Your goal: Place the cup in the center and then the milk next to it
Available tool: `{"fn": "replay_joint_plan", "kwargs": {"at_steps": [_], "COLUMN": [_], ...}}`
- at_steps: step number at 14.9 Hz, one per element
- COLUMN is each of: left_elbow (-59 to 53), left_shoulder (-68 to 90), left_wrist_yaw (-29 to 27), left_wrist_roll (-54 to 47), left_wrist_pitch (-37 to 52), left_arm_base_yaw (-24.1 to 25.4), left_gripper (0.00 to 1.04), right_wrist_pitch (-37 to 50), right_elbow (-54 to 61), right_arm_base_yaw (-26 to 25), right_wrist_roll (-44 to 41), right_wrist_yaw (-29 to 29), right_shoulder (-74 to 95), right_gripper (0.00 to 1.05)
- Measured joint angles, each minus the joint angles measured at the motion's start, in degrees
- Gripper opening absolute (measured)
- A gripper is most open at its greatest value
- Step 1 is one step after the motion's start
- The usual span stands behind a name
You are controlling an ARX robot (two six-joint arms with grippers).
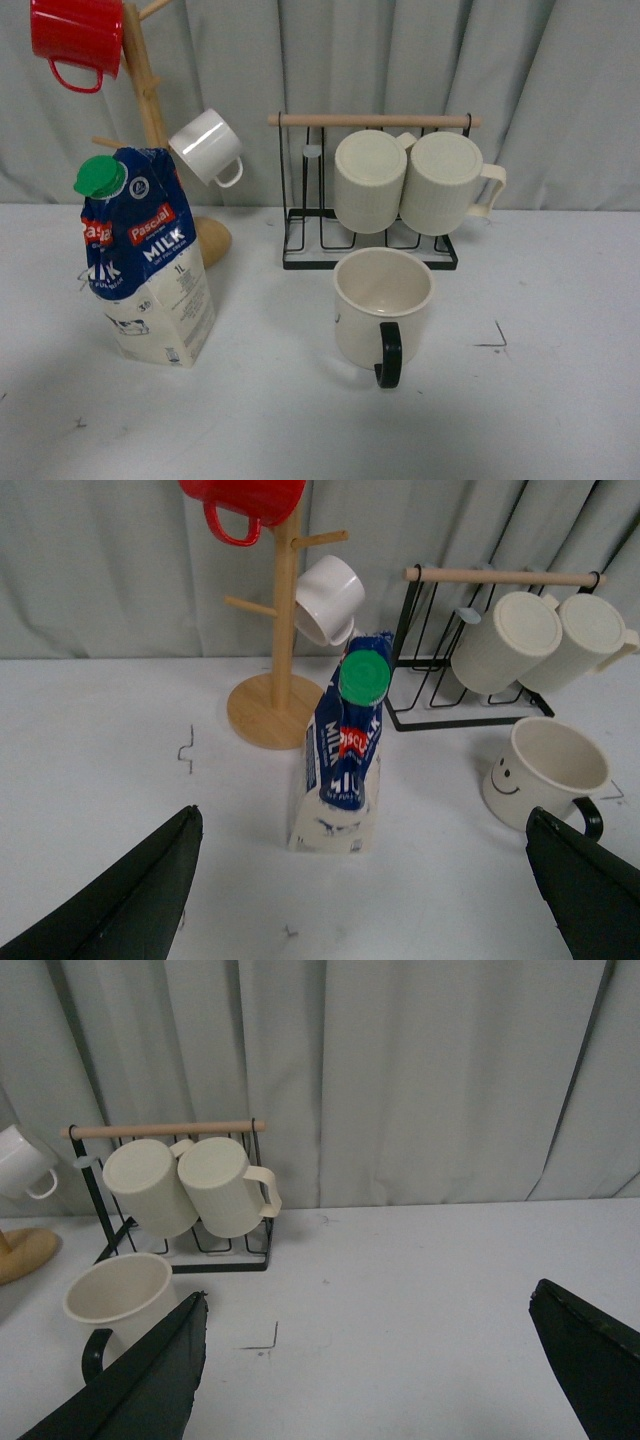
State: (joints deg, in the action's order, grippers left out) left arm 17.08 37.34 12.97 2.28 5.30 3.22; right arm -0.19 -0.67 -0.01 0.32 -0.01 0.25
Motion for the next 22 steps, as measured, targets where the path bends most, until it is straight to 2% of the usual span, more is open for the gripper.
{"fn": "replay_joint_plan", "kwargs": {"at_steps": [2,4,6,7,11,13,19,22], "left_elbow": [4.74,11.19,15.67,22.29,23.76,24.2,25.49,25.46], "left_shoulder": [15.63,29.07,36.37,45.48,46.71,46.75,53.42,56.15], "left_wrist_yaw": [3.45,6.19,7.32,10.4,17.73,17.55,9.11,6.78], "left_wrist_roll": [-2.19,-4.55,-6.03,-8.15,-5.16,-3.96,-5.35,-5.95], "left_wrist_pitch": [9.94,15.26,16.2,15.26,15.41,15.3,17.64,20.52], "left_arm_base_yaw": [2.25,3.32,3.21,2.1,0.42,-0.72,-3.76,-4.66], "left_gripper": [0.98,0.98,0.98,0.98,0.98,0.98,0.98,0.98], "right_wrist_pitch": [0.0,-0.02,-0.02,-0.02,-0.02,0.0,0.0,-0.02], "right_elbow": [0.0,0.0,0.0,0.0,0.0,0.0,0.0,0.0], "right_arm_base_yaw": [0.0,0.0,0.0,0.0,0.0,0.0,0.0,0.0], "right_wrist_roll": [0.0,0.0,0.0,0.0,0.0,0.0,0.0,0.0], "right_wrist_yaw": [0.0,0.0,0.0,0.0,0.0,0.0,0.0,0.0], "right_shoulder": [0.0,0.0,0.0,0.0,0.0,0.0,0.0,0.0], "right_gripper": [0.98,0.98,0.98,0.98,0.98,0.98,0.98,0.98]}}
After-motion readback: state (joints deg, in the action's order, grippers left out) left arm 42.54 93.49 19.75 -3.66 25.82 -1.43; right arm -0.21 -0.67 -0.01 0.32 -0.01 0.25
